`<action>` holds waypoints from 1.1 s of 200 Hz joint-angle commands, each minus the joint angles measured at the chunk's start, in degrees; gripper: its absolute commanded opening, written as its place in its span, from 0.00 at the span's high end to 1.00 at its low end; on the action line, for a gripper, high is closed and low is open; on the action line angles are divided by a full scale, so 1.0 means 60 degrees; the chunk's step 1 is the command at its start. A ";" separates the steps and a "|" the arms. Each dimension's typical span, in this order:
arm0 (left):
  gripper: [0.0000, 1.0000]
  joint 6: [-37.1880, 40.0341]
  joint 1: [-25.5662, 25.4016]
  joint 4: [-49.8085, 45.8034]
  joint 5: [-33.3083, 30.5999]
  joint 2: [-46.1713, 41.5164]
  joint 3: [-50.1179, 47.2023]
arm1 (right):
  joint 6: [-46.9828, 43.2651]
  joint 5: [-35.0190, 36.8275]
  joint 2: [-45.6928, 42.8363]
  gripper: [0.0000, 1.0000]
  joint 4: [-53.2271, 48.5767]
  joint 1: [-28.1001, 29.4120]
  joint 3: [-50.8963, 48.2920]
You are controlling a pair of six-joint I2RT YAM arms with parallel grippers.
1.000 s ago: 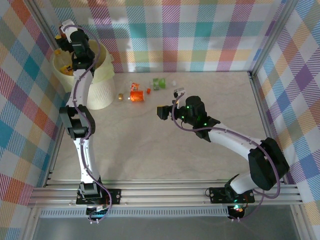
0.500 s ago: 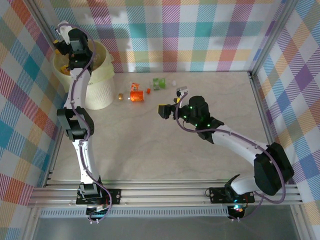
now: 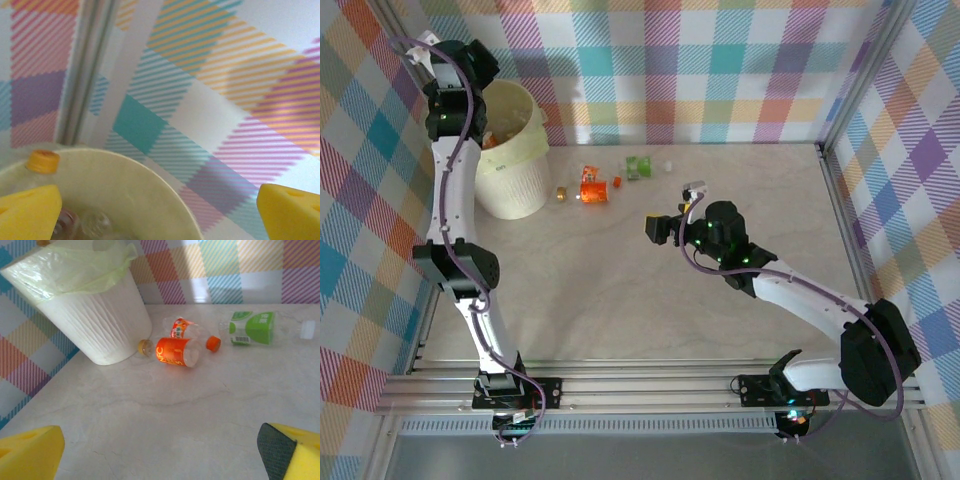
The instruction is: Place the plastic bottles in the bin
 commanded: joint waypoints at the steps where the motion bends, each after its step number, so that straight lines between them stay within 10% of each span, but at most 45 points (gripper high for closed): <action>1: 0.00 -0.0584 -0.0675 -0.0924 0.1164 -0.0905 -0.0346 | 0.0314 0.0546 -0.0085 0.00 0.0237 0.0066 -0.0146; 111: 0.00 -0.3501 -0.4226 0.0443 -0.1572 -0.3310 -0.6510 | 0.0739 0.0796 -0.0198 0.00 -0.0555 0.0063 -0.0103; 220: 0.00 -0.8824 -0.4317 -0.2176 -0.0535 -0.1062 -0.6477 | 0.0935 0.0484 -0.0945 0.00 -0.0614 0.0064 -0.0671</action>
